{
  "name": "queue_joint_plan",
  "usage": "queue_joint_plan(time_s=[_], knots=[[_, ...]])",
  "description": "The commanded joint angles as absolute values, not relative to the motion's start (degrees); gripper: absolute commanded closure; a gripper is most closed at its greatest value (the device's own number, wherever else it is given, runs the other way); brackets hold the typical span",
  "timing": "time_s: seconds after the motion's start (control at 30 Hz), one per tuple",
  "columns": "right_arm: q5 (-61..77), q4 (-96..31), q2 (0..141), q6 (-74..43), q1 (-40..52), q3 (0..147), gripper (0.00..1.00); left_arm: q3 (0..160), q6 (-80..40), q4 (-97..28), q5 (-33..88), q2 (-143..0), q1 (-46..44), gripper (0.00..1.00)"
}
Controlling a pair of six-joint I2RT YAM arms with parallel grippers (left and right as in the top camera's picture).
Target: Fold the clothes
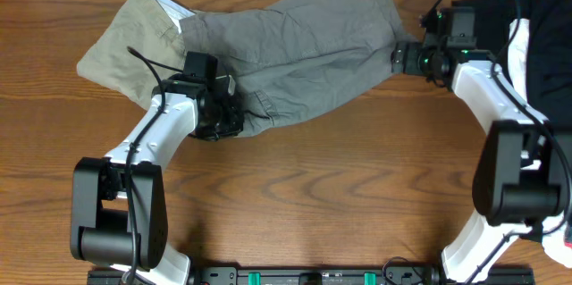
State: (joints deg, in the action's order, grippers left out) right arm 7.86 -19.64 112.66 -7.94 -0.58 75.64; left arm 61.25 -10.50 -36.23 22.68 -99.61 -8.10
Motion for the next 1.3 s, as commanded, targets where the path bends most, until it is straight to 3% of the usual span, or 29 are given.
queue_joint_plan(time_s=[0.0,0.1,0.33,0.6,0.87,1.0,1.07,1.27], knots=[[8.9,-18.2,116.1,-10.9,-1.2,76.0,0.09,61.1,-10.0,-37.7,29.4,-100.0,-8.4,0.94],[11.1,-15.6,118.4,-12.2,-1.3,76.0,0.12,61.1,-8.8,-42.0,29.3,-100.0,-8.4,0.94],[13.1,-13.2,118.8,-12.2,-2.7,76.0,0.08,61.1,-7.6,-53.1,25.5,-99.9,-8.4,0.94],[26.0,-13.5,118.8,-11.2,-6.7,76.0,0.1,61.1,-7.3,-59.8,18.5,-97.4,-8.4,0.94],[28.6,-18.9,118.8,-3.5,-7.0,76.0,0.23,61.1,-7.7,-63.7,11.9,-93.1,-8.4,0.94],[29.6,-22.1,118.8,0.2,-7.0,76.0,0.37,61.1,-11.2,-65.8,6.9,-91.9,-7.8,0.94],[27.7,-25.6,118.8,0.3,-7.1,76.0,0.54,61.1,-12.8,-65.9,6.0,-91.5,-6.8,0.94],[22.7,-37.0,118.8,4.2,-7.1,76.0,0.65,61.1,-14.7,-64.6,5.9,-91.5,-4.1,0.94]])
